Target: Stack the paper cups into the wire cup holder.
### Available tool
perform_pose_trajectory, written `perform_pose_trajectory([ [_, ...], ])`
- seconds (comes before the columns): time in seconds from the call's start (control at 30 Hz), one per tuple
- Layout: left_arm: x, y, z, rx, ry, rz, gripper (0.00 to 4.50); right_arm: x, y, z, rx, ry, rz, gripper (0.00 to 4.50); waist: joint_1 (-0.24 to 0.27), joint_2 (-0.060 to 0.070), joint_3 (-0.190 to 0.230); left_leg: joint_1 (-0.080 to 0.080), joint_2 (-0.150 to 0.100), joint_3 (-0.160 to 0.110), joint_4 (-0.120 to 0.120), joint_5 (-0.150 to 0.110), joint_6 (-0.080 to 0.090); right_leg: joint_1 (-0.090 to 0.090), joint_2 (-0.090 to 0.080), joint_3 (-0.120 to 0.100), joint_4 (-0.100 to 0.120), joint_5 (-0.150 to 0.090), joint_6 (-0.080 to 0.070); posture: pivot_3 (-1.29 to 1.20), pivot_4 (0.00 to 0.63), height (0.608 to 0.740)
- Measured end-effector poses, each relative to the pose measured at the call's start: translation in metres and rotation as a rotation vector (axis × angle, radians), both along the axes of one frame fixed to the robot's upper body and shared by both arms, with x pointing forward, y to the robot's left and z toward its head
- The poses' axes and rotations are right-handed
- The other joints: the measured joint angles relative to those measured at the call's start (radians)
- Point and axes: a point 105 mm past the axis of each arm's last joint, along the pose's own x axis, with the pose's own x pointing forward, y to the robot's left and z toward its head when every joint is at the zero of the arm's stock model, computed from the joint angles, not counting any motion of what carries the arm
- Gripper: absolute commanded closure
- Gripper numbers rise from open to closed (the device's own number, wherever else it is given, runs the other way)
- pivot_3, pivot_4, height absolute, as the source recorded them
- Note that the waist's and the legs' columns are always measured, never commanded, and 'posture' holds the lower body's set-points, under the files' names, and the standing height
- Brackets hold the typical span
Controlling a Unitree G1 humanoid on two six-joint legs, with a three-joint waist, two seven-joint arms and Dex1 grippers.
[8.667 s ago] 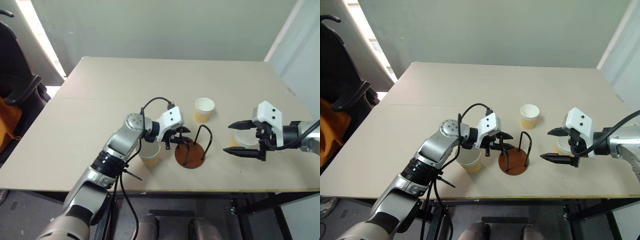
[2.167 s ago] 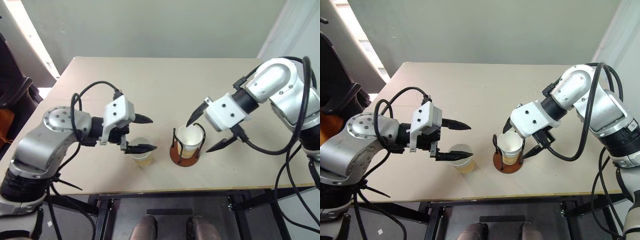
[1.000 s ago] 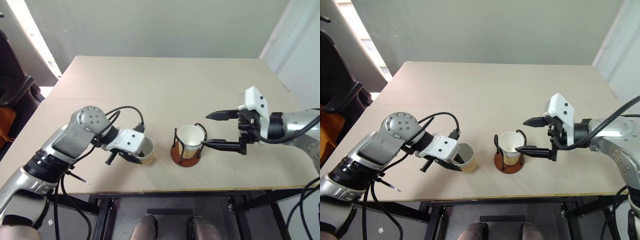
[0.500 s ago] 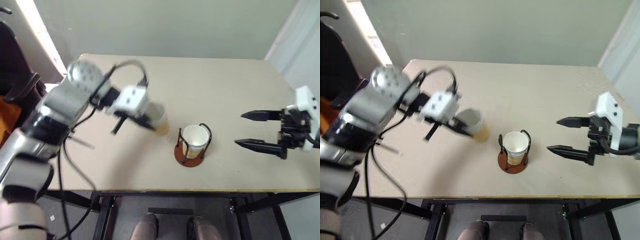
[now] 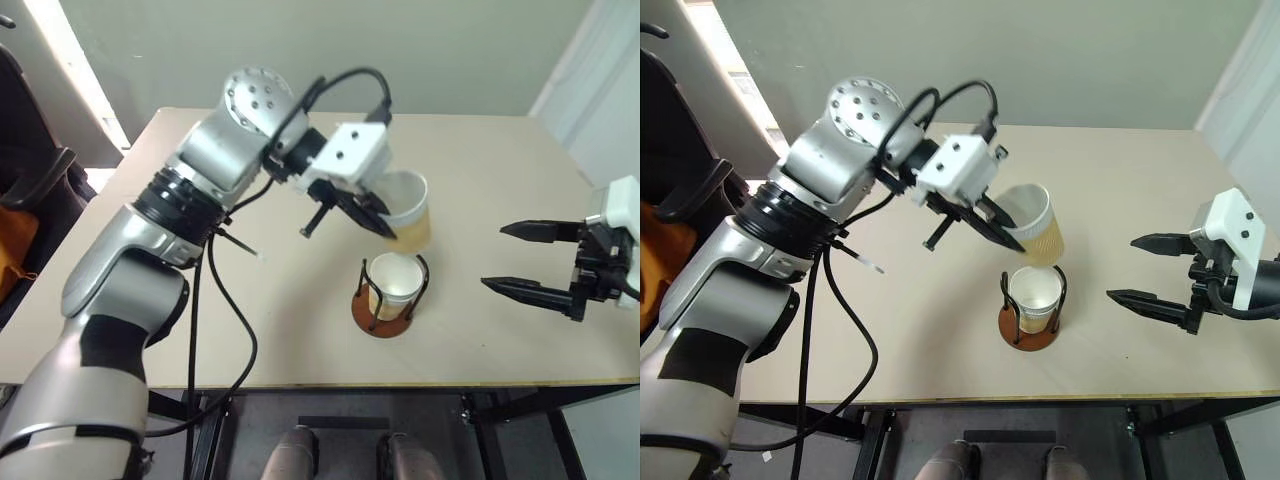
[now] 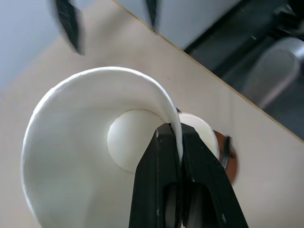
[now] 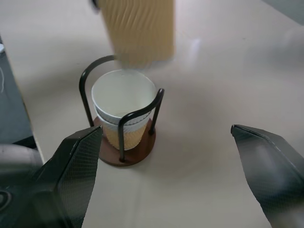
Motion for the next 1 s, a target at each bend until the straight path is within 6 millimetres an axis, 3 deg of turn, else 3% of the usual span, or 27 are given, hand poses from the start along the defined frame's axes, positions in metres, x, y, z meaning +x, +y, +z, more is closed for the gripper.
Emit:
perform_pose_trajectory([
  [0.17,-0.004,0.001,-0.02,0.08,0.003,-0.057,4.48,-0.004,-0.001,-0.002,-0.007,0.003,-0.013,0.0,0.003,0.0,0.0,0.0,0.0,0.0,0.001,-0.001,0.0,0.001,0.0,0.0,-0.003,0.001,0.002,0.0,0.15,0.74],
  [0.63,0.0,-0.015,-0.038,0.148,-0.099,-0.144,4.48,-0.01,0.0,-0.007,-0.058,0.007,-0.036,0.0,0.009,0.0,0.0,0.001,-0.001,0.0,0.003,-0.003,0.003,0.006,0.0,0.0,-0.009,0.003,0.005,0.0,0.15,0.74],
  [0.77,0.001,-0.015,-0.04,0.159,-0.111,-0.146,3.55,-0.011,-0.001,-0.01,-0.063,0.016,-0.041,0.0,0.011,0.0,0.0,0.001,-0.001,0.0,0.003,-0.003,0.003,0.007,0.0,0.0,-0.01,0.003,0.006,0.0,0.15,0.74],
  [1.0,0.003,-0.017,-0.043,0.168,-0.115,-0.14,1.11,-0.01,-0.001,-0.01,-0.067,0.007,-0.041,0.0,0.013,0.0,0.0,0.001,-0.001,0.001,0.005,-0.003,0.004,0.007,0.0,0.0,-0.01,0.004,0.006,0.0,0.15,0.74],
])
